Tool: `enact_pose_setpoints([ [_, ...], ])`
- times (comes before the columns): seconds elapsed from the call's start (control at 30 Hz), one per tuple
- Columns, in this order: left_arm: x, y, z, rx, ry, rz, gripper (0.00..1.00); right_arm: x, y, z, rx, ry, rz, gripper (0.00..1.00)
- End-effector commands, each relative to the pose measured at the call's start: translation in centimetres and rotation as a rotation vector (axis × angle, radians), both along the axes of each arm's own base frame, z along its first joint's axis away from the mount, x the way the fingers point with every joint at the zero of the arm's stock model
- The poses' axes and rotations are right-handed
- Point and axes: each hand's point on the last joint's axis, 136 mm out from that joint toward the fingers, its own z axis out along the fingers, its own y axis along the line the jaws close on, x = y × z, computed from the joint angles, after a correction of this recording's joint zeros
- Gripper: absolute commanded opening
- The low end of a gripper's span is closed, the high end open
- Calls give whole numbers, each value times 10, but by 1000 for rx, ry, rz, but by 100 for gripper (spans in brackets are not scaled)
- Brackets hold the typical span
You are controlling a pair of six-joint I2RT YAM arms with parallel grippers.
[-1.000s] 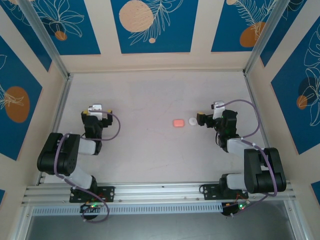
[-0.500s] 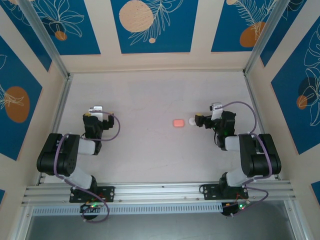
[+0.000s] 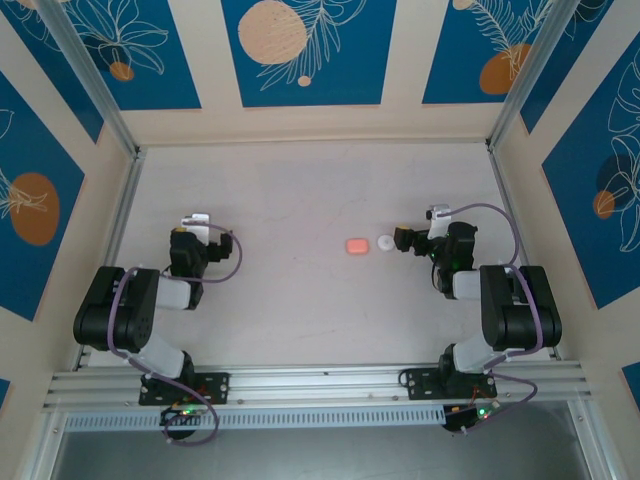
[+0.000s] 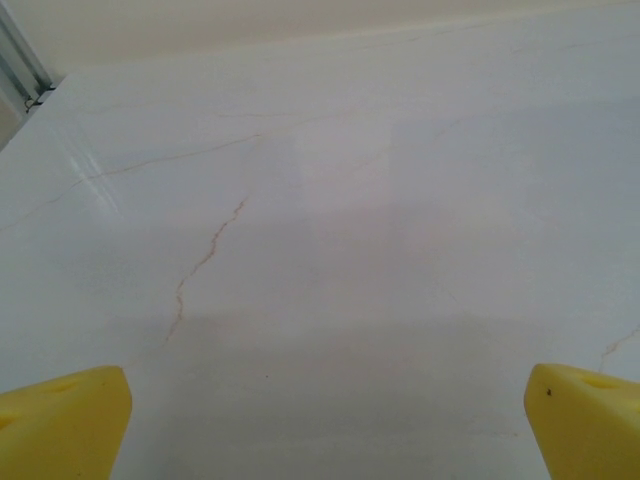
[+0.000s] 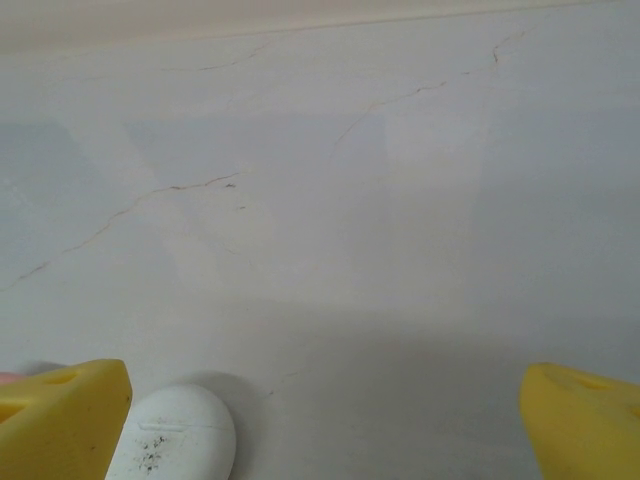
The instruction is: Insert the wireless bluetooth earbuds into the charging case
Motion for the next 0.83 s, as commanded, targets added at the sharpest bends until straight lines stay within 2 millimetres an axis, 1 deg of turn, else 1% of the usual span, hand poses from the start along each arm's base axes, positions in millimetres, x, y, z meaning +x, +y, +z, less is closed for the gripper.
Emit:
enact_pose_setpoints([
  [0.0, 6, -4, 10, -2, -26, -27, 100, 7, 2, 11, 11, -34, 14, 99],
  [0.8, 6, -5, 10, -2, -23, -32, 100, 6, 2, 11, 12, -35, 13, 99],
])
